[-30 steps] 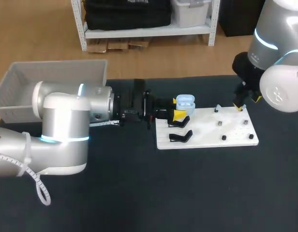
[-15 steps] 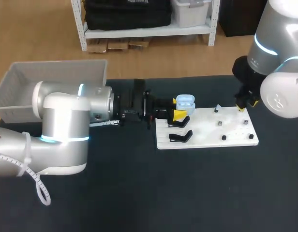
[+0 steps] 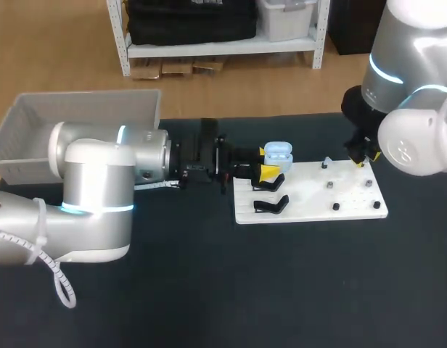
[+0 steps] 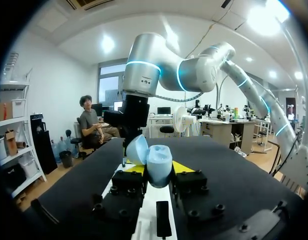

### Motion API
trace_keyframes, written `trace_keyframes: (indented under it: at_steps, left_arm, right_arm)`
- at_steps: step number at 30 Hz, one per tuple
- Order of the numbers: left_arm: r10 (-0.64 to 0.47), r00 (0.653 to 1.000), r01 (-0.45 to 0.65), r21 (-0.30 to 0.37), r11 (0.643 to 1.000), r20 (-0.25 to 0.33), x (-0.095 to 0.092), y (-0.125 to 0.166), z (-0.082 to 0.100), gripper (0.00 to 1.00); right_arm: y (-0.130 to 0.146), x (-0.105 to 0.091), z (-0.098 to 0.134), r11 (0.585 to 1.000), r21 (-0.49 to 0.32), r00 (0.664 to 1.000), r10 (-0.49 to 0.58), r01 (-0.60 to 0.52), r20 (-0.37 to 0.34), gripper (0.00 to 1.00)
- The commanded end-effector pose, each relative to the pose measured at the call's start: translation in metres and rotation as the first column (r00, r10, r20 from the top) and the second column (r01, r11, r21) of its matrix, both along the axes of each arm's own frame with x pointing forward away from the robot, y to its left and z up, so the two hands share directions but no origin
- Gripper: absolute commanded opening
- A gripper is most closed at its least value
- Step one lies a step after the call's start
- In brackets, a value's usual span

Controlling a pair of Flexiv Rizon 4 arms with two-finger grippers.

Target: Pick up each earbud case from the left stands, insert the matching earbuds, close the lid, and place the case in the box.

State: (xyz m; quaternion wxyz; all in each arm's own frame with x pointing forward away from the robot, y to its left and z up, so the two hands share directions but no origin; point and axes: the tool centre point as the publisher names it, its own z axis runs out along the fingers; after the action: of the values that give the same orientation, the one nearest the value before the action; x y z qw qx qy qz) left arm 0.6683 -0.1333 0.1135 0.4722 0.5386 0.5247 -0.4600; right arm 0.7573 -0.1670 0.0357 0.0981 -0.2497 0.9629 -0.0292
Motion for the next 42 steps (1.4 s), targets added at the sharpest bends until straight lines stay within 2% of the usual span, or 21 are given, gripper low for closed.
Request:
trace_keyframes:
  at_steps: [1,26,42]
  left_arm:
    - [0.003,1.0,-0.003,-0.004,1.0,0.003,0.0,0.0,-0.001,0.0]
    - [0.003,1.0,-0.003,-0.004,1.0,0.003,0.0,0.0,-0.001,0.0]
    - [0.003,1.0,-0.003,-0.004,1.0,0.003,0.0,0.0,-0.001,0.0]
  right_arm:
    - [0.001,0.002,0.0,1.0,-0.004,1.0,-0.007,0.007,-0.004,0.36]
    - [-0.008,0.006,-0.01,0.999,-0.017,0.999,-0.044,0.044,0.004,0.32]
    - [-0.009,0.009,-0.014,0.999,-0.017,0.999,-0.05,0.05,-0.004,0.26]
